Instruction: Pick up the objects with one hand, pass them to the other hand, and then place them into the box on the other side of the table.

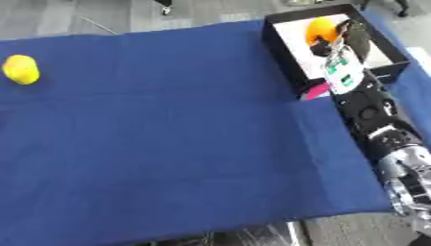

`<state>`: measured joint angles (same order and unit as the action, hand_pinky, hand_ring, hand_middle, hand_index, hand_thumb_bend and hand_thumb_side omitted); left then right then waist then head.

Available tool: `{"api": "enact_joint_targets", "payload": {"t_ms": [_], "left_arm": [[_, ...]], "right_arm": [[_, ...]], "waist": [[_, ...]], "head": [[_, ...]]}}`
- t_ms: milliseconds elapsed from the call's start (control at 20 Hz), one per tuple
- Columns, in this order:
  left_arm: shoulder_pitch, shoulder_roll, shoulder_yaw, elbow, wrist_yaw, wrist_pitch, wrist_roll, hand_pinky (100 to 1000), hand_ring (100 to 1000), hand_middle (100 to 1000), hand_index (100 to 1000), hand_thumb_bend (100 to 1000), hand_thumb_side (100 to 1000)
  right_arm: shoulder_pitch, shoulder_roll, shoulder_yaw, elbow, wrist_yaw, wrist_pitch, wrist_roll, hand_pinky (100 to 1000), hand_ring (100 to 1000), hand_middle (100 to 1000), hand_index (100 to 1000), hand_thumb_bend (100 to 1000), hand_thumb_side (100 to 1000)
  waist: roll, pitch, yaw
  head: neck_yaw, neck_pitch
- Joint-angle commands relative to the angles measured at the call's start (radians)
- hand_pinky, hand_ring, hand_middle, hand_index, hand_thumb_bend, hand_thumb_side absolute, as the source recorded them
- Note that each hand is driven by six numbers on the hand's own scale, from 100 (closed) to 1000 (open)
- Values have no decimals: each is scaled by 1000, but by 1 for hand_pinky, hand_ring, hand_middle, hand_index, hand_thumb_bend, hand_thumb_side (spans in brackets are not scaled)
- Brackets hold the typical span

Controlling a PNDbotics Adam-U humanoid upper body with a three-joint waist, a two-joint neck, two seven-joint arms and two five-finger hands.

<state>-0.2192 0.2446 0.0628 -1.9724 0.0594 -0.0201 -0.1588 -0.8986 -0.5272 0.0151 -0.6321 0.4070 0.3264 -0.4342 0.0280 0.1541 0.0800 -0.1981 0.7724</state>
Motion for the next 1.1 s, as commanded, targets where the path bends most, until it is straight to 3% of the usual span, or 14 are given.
{"api": "enact_joint_targets", "payload": {"t_ms": [50,100,150,300,350,400,600,750,1100], "left_arm": [[-5,8,2,-18,-7,-1,-2,778,637,638,809,418,816],[-5,8,2,-18,-7,-1,-2,778,637,638,809,418,816],[-3,9,2,-17,-7,-1,-2,781,640,641,813,420,818],[4,10,4,-15,-10,1,-6,782,641,642,815,421,818],[5,10,5,-14,-10,2,-7,782,642,643,816,421,819],[6,10,5,-14,-11,2,-8,782,642,643,816,421,819],[8,13,6,-11,-16,4,-10,783,643,644,817,421,819],[10,16,8,-8,-20,5,-11,784,644,646,819,421,820],[15,18,13,-4,-27,6,-9,784,644,646,819,421,819]], "right_arm": [[-41,-31,-8,75,36,-56,41,780,776,710,758,234,219],[-47,-31,-13,100,44,-73,43,780,776,710,758,234,219],[-53,-30,-12,113,52,-89,46,987,1000,981,1000,584,556],[-55,-40,29,85,95,-139,84,998,1000,998,1000,605,602],[-56,-46,30,75,111,-156,100,1000,1000,1000,1000,601,666],[-56,-51,26,65,127,-172,116,1000,1000,1000,1000,607,636],[-53,-72,7,33,188,-234,171,1000,1000,1000,1000,577,708],[-46,-86,0,18,222,-282,212,1000,1000,1000,1000,591,661],[-20,-121,-13,-36,173,-394,323,1000,1000,1000,1000,583,617]], "waist": [[-2,-19,-2],[-2,-19,-2],[-4,-21,-6],[-14,-29,-23],[-17,-31,-26],[-19,-33,-28],[-30,-41,-33],[-37,-46,-35],[-45,-51,-43]], "head": [[5,-2],[5,-2],[9,-2],[25,-2],[28,-2],[31,-2],[38,-2],[42,-2],[48,-2]]}}
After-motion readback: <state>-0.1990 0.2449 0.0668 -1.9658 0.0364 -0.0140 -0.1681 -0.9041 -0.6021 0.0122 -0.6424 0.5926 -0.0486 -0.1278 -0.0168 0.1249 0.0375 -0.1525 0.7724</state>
